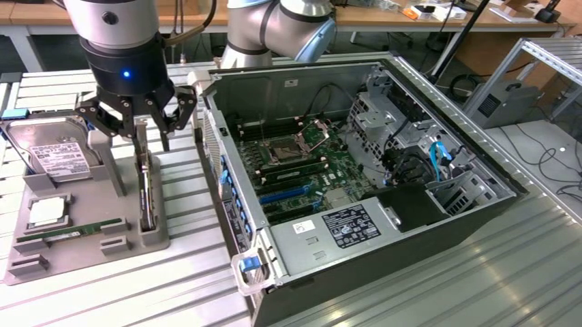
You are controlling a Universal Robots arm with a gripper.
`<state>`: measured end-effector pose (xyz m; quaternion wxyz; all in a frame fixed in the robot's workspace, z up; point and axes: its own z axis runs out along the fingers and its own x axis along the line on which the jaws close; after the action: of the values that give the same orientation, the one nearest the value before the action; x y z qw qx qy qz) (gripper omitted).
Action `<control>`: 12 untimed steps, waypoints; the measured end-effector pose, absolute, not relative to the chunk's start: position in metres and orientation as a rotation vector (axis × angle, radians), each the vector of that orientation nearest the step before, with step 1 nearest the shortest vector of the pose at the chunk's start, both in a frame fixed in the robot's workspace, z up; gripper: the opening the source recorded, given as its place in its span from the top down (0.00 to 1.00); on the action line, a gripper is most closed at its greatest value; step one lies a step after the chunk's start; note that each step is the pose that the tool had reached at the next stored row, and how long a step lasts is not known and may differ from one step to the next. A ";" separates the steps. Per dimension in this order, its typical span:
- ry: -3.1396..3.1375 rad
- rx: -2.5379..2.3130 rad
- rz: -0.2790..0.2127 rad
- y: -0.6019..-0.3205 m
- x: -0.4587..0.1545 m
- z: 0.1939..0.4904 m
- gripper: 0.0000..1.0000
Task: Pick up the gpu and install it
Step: 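Pick up the gpu and move the gpu toward the slot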
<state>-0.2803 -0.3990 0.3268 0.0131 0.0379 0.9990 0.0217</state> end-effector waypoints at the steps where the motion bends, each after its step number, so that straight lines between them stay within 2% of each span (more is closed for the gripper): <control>1: 3.113 0.118 0.068 -0.399 -0.280 0.327 0.58; 12: 3.113 0.118 0.068 -0.399 -0.281 0.321 0.58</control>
<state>-0.2805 -0.3989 0.3212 0.0130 0.0378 0.9990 0.0217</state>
